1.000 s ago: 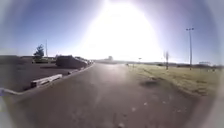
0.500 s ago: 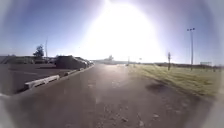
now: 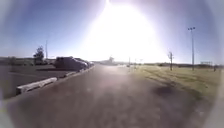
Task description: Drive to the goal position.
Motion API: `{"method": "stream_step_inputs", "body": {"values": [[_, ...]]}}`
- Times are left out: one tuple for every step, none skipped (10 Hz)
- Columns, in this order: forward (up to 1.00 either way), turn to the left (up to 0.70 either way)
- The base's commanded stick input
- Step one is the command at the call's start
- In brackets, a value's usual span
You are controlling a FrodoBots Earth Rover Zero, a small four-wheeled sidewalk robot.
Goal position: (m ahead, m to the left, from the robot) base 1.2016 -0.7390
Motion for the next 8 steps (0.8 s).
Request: {"method": "stream_step_inputs", "body": {"values": [[0.70, 0.00], [0.70, 0.00], [0.70, 0.00], [0.70, 0.00], [0.70, 0.00], [0.70, 0.00], [0.70, 0.00], [0.70, 0.00]]}}
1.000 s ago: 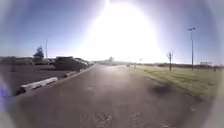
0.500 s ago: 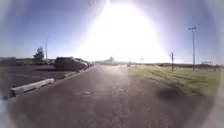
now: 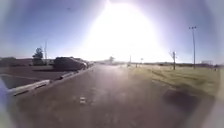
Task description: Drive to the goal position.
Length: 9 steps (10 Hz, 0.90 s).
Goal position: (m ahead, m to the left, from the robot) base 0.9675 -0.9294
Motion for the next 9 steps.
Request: {"method": "stream_step_inputs", "body": {"values": [[0.70, 0.00], [0.70, 0.00], [0.70, 0.00], [0.70, 0.00], [0.70, 0.00], [0.70, 0.00], [0.70, 0.00], [0.70, 0.00], [0.70, 0.00]]}}
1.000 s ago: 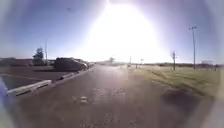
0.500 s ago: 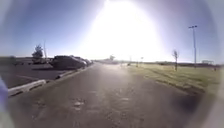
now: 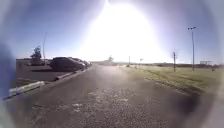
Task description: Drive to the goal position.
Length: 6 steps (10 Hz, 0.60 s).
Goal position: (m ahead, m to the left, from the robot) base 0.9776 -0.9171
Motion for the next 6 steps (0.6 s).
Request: {"method": "stream_step_inputs", "body": {"values": [[0.70, 0.00], [0.70, 0.00], [0.70, 0.00], [0.70, 0.00], [0.70, 0.00], [0.70, 0.00]]}}
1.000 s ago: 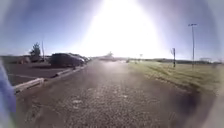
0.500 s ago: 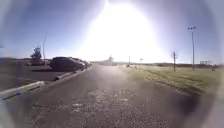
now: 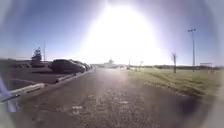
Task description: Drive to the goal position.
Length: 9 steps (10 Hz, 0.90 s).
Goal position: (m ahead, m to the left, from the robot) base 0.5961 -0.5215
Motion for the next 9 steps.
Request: {"method": "stream_step_inputs", "body": {"values": [[0.70, 0.00], [0.70, 0.00], [0.70, 0.00], [0.70, 0.00], [0.70, 0.00], [0.70, 0.00], [0.70, 0.00], [0.70, 0.00], [0.70, 0.00]]}}
